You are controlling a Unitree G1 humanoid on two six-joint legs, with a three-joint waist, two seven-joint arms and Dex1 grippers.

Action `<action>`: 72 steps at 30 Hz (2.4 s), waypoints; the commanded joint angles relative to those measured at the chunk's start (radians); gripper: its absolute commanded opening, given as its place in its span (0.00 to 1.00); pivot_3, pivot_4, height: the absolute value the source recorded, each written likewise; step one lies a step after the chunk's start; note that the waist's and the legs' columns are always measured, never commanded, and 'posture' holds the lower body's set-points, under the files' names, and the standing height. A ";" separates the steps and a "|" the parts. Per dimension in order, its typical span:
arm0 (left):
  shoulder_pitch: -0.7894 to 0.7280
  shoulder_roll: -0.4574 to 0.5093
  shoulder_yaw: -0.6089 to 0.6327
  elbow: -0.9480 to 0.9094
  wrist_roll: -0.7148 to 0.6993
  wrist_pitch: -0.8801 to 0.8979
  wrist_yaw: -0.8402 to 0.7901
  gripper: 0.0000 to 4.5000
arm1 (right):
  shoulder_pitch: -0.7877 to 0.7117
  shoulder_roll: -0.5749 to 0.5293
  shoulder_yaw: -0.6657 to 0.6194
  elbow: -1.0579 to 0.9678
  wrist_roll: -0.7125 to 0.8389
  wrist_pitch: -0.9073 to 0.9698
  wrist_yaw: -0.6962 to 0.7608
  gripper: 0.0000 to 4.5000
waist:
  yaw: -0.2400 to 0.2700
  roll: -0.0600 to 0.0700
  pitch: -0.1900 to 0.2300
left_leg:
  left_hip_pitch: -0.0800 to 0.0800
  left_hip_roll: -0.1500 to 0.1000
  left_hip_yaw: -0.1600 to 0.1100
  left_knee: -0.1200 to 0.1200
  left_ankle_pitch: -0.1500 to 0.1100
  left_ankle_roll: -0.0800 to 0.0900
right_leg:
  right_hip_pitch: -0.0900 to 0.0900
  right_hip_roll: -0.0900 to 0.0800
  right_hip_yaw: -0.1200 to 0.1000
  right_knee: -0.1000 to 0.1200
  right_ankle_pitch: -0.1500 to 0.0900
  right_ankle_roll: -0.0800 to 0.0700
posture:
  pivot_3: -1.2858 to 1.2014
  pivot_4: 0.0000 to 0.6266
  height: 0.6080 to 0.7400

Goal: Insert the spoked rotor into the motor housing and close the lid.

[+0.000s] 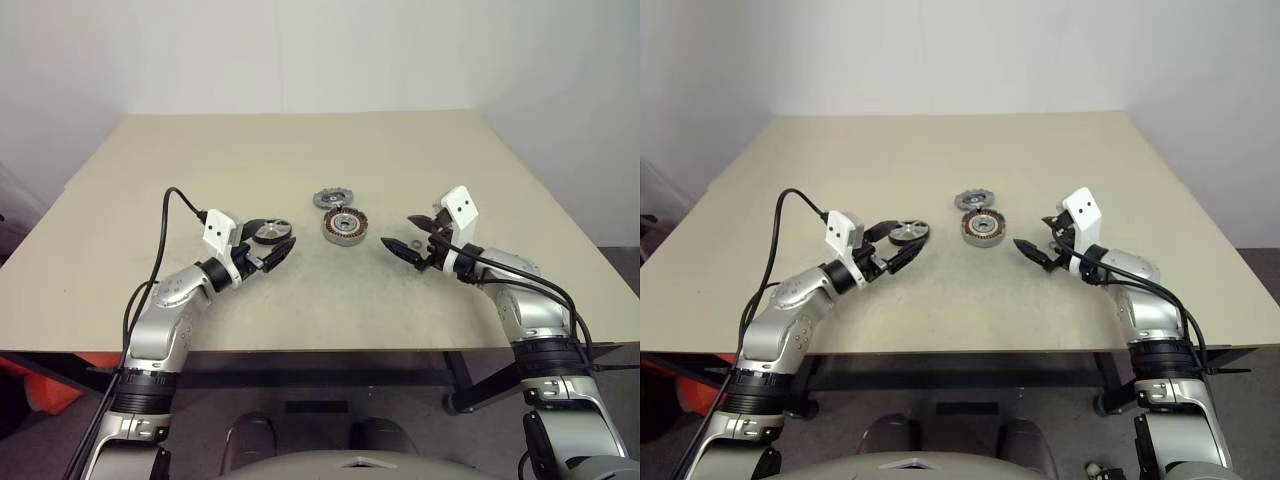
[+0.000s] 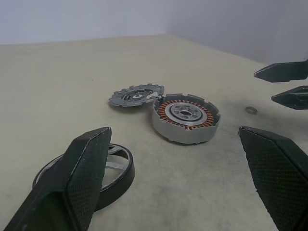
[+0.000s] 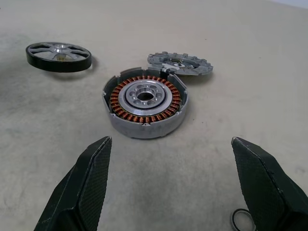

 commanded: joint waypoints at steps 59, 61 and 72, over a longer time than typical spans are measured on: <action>-0.032 0.001 -0.001 -0.017 0.025 -0.025 0.055 0.99 | -0.635 0.019 0.519 0.694 -0.596 -0.641 0.178 1.00 | -0.006 0.000 0.001 | -0.006 0.001 0.001 0.003 -0.001 0.003 | -0.004 0.000 -0.001 0.001 0.001 -0.002 | 0.52 0.00 1.00; -0.029 0.001 0.000 -0.018 0.025 -0.026 0.059 0.99 | -0.664 0.038 0.531 0.762 -0.619 -0.675 0.176 1.00 | -0.006 0.000 0.001 | -0.006 0.001 0.001 0.003 -0.001 0.003 | -0.004 0.000 -0.001 0.001 0.001 -0.003 | 0.52 0.00 1.00; -0.021 0.000 -0.001 -0.019 0.027 -0.038 0.072 1.00 | -0.745 0.096 0.553 0.970 -0.704 -0.748 0.136 0.64 | -0.006 0.001 0.002 | -0.006 0.001 0.001 0.008 -0.002 0.003 | -0.004 0.000 -0.001 0.004 0.002 -0.003 | 0.52 0.00 1.00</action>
